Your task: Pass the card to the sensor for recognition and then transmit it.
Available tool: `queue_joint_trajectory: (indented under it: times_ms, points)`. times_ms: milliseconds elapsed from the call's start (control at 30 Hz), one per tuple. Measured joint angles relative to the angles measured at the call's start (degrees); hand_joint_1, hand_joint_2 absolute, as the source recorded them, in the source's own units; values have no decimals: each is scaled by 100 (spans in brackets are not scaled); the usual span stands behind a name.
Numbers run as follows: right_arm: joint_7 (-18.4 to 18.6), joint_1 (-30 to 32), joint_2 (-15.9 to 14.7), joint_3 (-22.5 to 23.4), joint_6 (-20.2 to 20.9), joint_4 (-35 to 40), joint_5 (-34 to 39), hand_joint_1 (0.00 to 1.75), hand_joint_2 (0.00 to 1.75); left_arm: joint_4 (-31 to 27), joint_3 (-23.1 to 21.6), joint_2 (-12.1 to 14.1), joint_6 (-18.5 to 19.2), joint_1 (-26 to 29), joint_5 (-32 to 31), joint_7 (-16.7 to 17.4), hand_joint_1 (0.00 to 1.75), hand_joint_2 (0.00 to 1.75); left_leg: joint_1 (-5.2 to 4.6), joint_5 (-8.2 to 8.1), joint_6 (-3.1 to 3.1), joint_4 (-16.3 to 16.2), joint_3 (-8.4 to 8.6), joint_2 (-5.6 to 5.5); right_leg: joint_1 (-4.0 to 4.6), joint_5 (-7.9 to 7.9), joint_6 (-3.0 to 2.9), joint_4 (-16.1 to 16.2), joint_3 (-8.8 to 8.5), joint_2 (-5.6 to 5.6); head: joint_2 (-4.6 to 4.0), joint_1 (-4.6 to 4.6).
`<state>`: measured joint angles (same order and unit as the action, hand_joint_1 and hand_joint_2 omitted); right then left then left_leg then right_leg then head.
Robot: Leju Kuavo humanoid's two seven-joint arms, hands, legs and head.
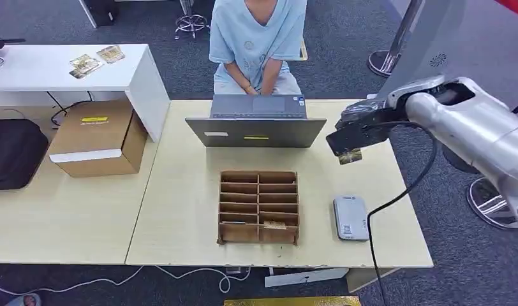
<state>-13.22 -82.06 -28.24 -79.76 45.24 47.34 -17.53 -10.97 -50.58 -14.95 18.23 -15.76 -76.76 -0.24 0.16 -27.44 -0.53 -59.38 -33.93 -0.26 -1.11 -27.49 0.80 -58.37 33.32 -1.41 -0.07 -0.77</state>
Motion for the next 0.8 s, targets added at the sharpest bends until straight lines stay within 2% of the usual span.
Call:
queue_joint_trajectory:
  times_ms: [400, 800]
  points:
    - [18, -206, -13, -308, 81, -404, 63, 175, 175, 0, 129, 46, -94, 76, 100, 127, 0, 175, 0, -1, 0, -1, 10, 6, -1, 0, 0, 0, 1, 9, 0, 2]
    - [175, -136, -417, -581, 136, -266, 328, 175, 175, 0, 190, 131, -258, 97, 162, 2, 0, 175, -1, -1, 1, 0, 12, 7, -1, 0, 0, 2, -3, 9, 0, 0]
